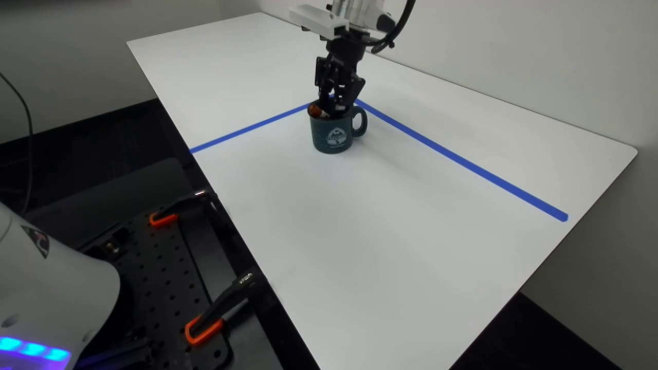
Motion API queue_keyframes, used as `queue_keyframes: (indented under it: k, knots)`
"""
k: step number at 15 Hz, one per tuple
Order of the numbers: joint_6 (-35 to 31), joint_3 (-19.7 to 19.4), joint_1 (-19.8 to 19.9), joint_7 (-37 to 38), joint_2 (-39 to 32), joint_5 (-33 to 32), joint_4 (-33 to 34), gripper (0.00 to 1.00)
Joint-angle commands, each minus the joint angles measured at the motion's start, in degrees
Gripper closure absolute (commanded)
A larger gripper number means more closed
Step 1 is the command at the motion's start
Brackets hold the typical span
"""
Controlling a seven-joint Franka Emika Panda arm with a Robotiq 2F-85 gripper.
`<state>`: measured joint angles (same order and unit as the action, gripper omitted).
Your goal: Take the marker out of the mug and place it on the tabletop.
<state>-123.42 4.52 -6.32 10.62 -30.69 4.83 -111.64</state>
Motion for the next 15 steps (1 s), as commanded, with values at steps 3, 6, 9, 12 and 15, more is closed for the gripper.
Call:
queue_keyframes:
  k: [3, 6, 9, 12, 15]
  knots:
    - [1.0, -0.4, -0.1, 1.0, -1.2, 2.0, 1.0, 0.54]
    - [1.3, -0.4, -0.1, 1.0, -1.4, 2.4, 1.0, 0.8]
    - [1.6, -0.3, -0.1, 1.0, -1.5, 2.6, 0.9, 1.0]
    - [2.0, -0.1, 0.0, 0.5, -0.7, 2.6, 0.9, 0.95]
    - [3.6, 0.0, -0.2, 0.2, 1.3, 2.2, 0.5, 0.95]
